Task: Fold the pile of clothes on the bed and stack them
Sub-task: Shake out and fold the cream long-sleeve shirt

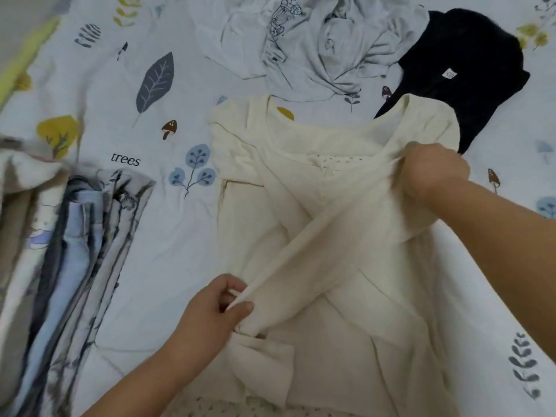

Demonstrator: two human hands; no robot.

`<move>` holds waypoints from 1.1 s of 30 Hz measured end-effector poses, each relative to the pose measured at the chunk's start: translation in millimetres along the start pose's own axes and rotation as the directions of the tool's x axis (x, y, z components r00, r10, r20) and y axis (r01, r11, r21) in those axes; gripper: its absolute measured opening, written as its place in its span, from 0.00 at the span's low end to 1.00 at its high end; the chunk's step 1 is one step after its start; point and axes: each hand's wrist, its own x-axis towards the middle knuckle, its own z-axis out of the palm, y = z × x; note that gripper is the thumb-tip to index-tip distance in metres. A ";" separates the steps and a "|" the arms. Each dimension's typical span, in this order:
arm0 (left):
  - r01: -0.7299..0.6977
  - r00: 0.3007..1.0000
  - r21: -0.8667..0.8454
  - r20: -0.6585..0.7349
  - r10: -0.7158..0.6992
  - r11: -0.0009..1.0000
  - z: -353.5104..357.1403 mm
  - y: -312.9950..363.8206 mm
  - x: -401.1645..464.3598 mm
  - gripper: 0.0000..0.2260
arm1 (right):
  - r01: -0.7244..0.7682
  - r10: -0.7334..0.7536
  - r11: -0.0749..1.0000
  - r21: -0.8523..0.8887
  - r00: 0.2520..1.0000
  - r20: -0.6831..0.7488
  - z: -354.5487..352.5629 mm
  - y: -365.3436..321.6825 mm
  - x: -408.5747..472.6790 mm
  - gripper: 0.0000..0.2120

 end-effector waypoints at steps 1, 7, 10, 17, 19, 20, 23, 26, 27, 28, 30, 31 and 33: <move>-0.010 1.000 0.033 0.001 0.010 0.999 -2.6 -0.4 -0.5 0.08 | -0.041 0.041 0.999 0.022 0.999 -0.019 -4.1 -0.3 6.8 0.13; 0.010 0.999 0.461 0.027 -0.025 0.887 -12.1 8.0 -10.7 0.10 | -0.027 0.040 0.989 0.146 0.995 -0.088 3.3 -18.0 -17.8 0.28; 0.054 0.978 0.281 0.180 -0.108 0.958 -16.9 14.8 -11.0 0.08 | 0.136 -0.108 0.974 0.183 0.982 -0.157 18.0 -27.2 -70.2 0.30; 0.437 0.815 -0.354 0.544 -0.198 0.827 -39.4 11.8 -6.3 0.21 | 0.288 -0.265 0.910 0.298 0.957 -0.116 58.5 -10.0 -161.6 0.28; 0.279 0.873 -0.047 0.429 -0.233 0.959 -40.2 4.4 -10.5 0.20 | 0.303 -0.293 0.914 0.270 0.953 -0.078 64.3 -0.4 -173.8 0.26; 0.173 0.915 0.074 0.358 -0.188 0.982 -37.7 2.4 -13.8 0.17 | 0.314 -0.309 0.918 0.242 0.949 -0.060 65.5 5.1 -177.7 0.25; -0.161 0.986 0.336 0.105 0.133 0.928 -32.1 -11.9 -24.8 0.18 | 0.357 -0.370 0.917 0.180 0.928 0.042 71.3 26.6 -189.0 0.31; -0.431 0.867 0.656 0.110 0.486 0.620 -37.2 -26.1 -34.8 0.31 | 0.392 -0.409 0.903 0.176 0.910 0.069 66.9 45.9 -202.5 0.39; -0.476 0.842 0.710 0.197 0.502 0.519 -40.8 -32.4 -38.1 0.38 | 0.401 -0.415 0.907 0.130 0.904 0.104 64.6 51.5 -206.9 0.42; -0.512 0.823 0.759 0.298 0.484 0.403 -45.9 -38.6 -41.0 0.45 | 0.409 -0.417 0.908 0.091 0.902 0.109 63.5 58.6 -213.0 0.45; -0.569 0.785 0.805 0.471 0.401 0.169 -56.1 -47.6 -44.6 0.56 | 0.455 -0.455 0.890 0.006 0.888 0.063 67.7 76.1 -226.9 0.50; -0.580 0.778 0.810 0.520 0.352 0.084 -59.7 -50.6 -45.9 0.60 | 0.492 -0.490 0.870 -0.027 0.869 0.072 70.4 84.9 -233.6 0.53; -0.595 0.771 0.803 0.559 0.306 0.031 -63.0 -54.6 -47.6 0.62 | 0.560 -0.553 0.827 -0.039 0.825 0.119 74.5 98.5 -244.4 0.57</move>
